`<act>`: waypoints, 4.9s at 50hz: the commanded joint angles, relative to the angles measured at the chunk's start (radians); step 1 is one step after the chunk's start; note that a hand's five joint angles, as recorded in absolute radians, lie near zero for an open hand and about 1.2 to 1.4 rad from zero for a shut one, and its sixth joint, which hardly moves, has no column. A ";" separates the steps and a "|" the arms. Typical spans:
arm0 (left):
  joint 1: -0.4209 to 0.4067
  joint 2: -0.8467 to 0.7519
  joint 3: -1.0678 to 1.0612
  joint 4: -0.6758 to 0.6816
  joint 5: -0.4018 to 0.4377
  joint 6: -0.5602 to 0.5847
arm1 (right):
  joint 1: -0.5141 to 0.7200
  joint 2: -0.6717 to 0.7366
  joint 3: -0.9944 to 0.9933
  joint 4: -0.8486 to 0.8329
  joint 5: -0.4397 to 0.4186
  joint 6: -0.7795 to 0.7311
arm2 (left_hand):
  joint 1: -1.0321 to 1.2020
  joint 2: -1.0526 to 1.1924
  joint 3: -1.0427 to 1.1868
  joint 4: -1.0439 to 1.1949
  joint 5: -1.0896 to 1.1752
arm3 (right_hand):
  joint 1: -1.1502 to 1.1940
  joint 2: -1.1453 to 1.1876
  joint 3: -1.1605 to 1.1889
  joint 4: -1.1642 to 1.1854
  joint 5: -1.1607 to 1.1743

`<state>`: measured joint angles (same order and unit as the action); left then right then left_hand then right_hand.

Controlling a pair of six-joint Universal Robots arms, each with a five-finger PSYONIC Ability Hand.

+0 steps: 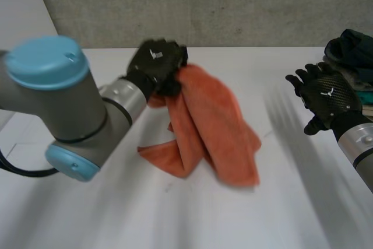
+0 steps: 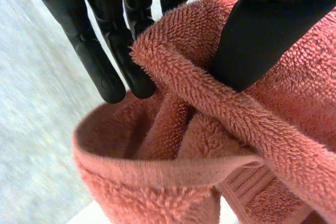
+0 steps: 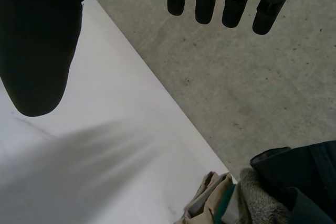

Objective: Fold the laundry.

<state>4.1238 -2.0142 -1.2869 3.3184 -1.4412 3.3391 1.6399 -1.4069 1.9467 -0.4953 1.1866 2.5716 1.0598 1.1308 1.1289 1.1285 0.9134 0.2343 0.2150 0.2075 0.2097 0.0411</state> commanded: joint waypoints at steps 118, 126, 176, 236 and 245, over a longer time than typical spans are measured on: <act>0.078 0.121 -0.280 0.409 -0.147 0.445 | 0.294 0.128 -0.224 0.329 0.301 -0.080 | 0.337 0.265 0.267 0.268 0.308 | 1.162 1.181 1.189 1.187 1.181; 0.075 0.173 -0.362 0.464 -0.082 0.453 | 0.390 0.123 -0.258 0.566 0.249 -0.085 | 0.337 0.265 0.267 0.268 0.308 | -0.040 -0.021 -0.014 -0.016 -0.022; 0.095 0.494 -0.388 0.320 -0.010 0.451 | 0.156 0.218 -0.878 0.345 0.096 0.087 | 0.337 0.265 0.267 0.268 0.308 | 1.162 1.181 1.189 1.187 1.181; 0.092 0.048 -0.497 0.417 0.105 0.557 | 0.296 0.210 -0.213 0.007 0.346 -0.083 | 0.337 0.265 0.267 0.268 0.308 | 1.162 1.181 1.189 1.187 1.181; 0.085 0.045 -0.604 0.406 0.111 0.652 | 0.299 0.240 -0.178 0.018 0.337 -0.083 | -0.082 -0.153 -0.151 -0.150 -0.110 | 1.162 1.181 1.189 1.187 1.181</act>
<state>4.2142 -1.9805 -1.8575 3.7337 -1.3206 3.9415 1.9382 -1.1749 1.7664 -0.4779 1.5211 2.4885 1.1174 1.1458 1.1420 1.1472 0.9445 1.1051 1.1766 1.1905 1.1998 0.9691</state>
